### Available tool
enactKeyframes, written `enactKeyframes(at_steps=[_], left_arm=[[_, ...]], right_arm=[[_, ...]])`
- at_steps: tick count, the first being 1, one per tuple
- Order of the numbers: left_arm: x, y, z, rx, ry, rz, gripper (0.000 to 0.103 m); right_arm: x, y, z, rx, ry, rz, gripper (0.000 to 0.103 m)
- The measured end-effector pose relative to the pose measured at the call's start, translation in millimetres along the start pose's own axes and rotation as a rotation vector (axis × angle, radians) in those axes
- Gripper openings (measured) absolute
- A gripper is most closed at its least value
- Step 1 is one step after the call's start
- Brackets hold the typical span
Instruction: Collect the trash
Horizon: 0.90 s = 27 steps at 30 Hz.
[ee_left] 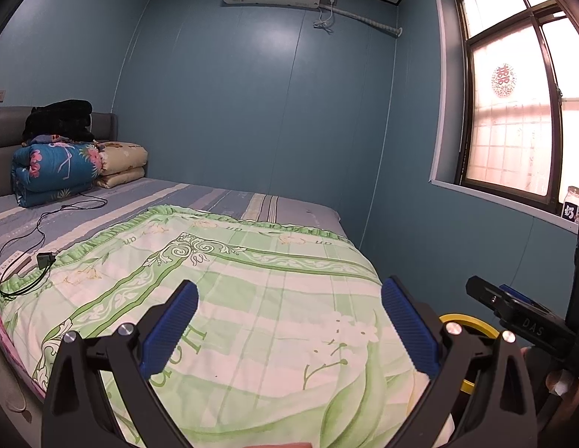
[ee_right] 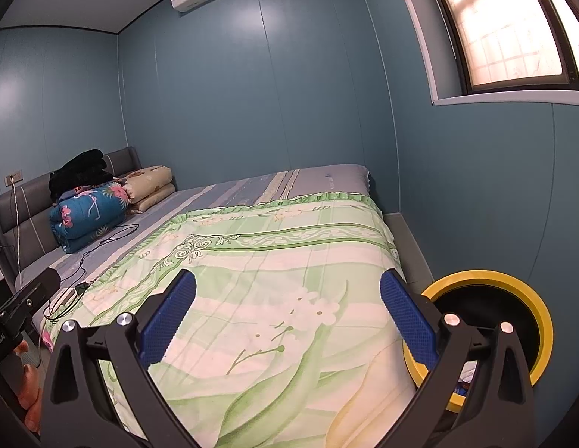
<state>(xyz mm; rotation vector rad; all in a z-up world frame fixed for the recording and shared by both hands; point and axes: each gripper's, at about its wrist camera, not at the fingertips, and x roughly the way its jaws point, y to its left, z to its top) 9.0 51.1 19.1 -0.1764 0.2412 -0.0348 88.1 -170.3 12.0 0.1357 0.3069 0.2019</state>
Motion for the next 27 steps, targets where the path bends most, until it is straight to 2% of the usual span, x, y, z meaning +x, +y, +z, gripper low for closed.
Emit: enactKeyframes(at_steps=[27], left_arm=[[-0.1, -1.0, -4.8, 0.004, 0.004, -0.019, 0.095]], right_arm=[[5.9, -9.6, -0.3, 0.018, 0.023, -0.001, 0.095]])
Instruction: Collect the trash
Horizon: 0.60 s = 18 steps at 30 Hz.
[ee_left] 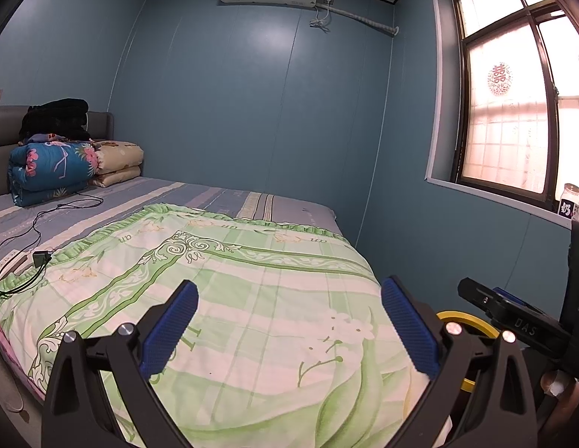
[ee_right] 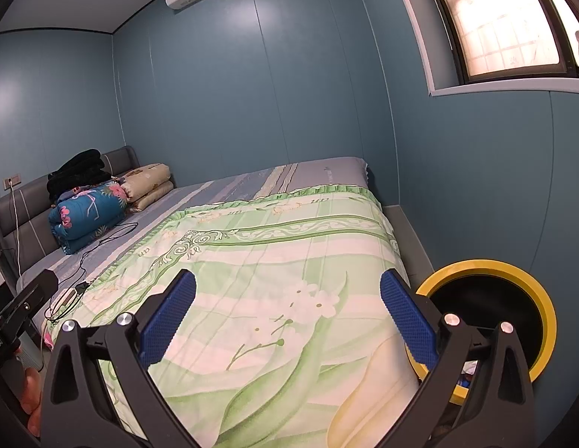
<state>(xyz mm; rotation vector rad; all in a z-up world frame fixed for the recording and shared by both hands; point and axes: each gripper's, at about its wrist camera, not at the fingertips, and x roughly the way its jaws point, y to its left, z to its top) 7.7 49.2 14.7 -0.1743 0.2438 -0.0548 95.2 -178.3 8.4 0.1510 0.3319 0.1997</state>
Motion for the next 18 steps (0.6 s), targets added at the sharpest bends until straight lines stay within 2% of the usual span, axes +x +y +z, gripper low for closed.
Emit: enactKeyframes(at_steps=[18], left_arm=[[0.5, -0.3, -0.7, -0.003, 0.008, -0.021, 0.095]], right_arm=[[1.7, -5.0, -2.2, 0.018, 0.003, -0.005, 0.095]])
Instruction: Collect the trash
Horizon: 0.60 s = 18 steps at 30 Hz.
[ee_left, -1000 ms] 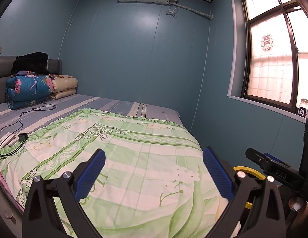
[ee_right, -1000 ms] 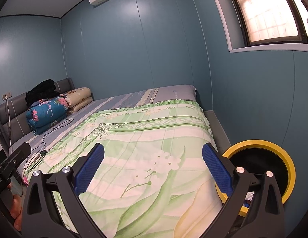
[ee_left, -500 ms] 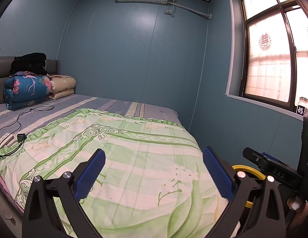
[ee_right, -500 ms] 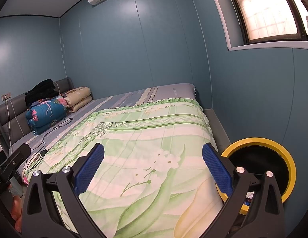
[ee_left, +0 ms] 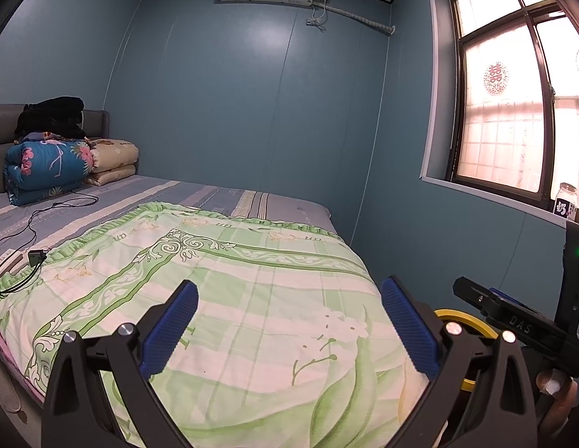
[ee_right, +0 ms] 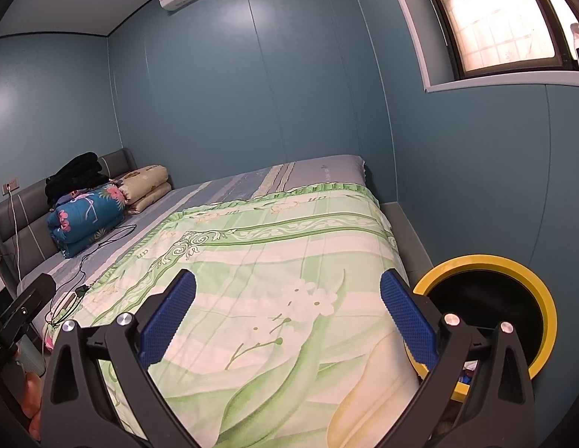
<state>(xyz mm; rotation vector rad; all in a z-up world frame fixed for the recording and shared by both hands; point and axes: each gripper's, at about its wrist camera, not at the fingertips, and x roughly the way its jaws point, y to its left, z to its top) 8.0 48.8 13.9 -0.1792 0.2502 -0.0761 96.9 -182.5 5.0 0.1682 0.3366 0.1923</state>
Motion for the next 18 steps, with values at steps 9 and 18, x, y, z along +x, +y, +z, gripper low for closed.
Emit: enactKeyframes(at_steps=[9, 18], left_arm=[[0.6, -0.8, -0.2, -0.001, 0.002, -0.007, 0.095], [1.7, -0.4, -0.1, 0.001, 0.004, -0.007, 0.095]], right_arm=[[0.5, -2.3, -0.4, 0.008, 0.003, 0.000, 0.095], [1.4, -4.0, 0.1, 0.015, 0.008, -0.003, 0.095]])
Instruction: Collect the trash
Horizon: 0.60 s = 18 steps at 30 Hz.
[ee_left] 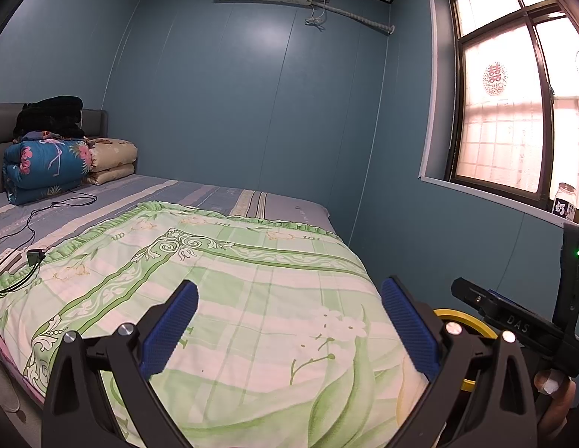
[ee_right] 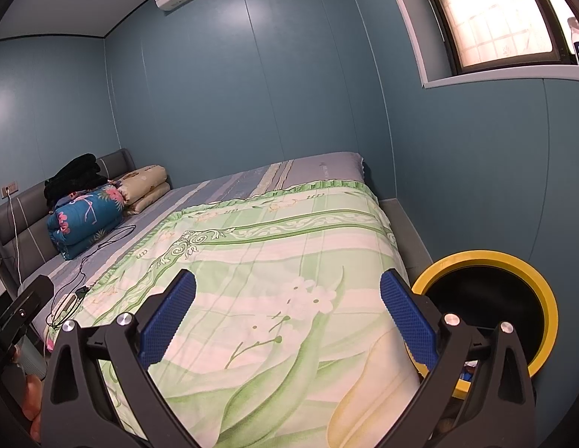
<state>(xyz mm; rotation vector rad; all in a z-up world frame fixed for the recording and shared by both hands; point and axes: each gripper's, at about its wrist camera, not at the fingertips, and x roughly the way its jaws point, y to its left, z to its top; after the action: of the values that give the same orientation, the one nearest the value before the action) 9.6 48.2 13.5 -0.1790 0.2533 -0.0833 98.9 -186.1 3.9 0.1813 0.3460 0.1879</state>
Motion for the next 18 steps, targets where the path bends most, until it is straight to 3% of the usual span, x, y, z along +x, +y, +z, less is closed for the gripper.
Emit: enactKeyframes(at_steps=[18], left_arm=[[0.6, 0.2, 0.5, 0.002, -0.002, -0.012, 0.095]], right_arm=[[1.7, -1.0, 0.3, 0.016, 0.008, 0.000, 0.095]])
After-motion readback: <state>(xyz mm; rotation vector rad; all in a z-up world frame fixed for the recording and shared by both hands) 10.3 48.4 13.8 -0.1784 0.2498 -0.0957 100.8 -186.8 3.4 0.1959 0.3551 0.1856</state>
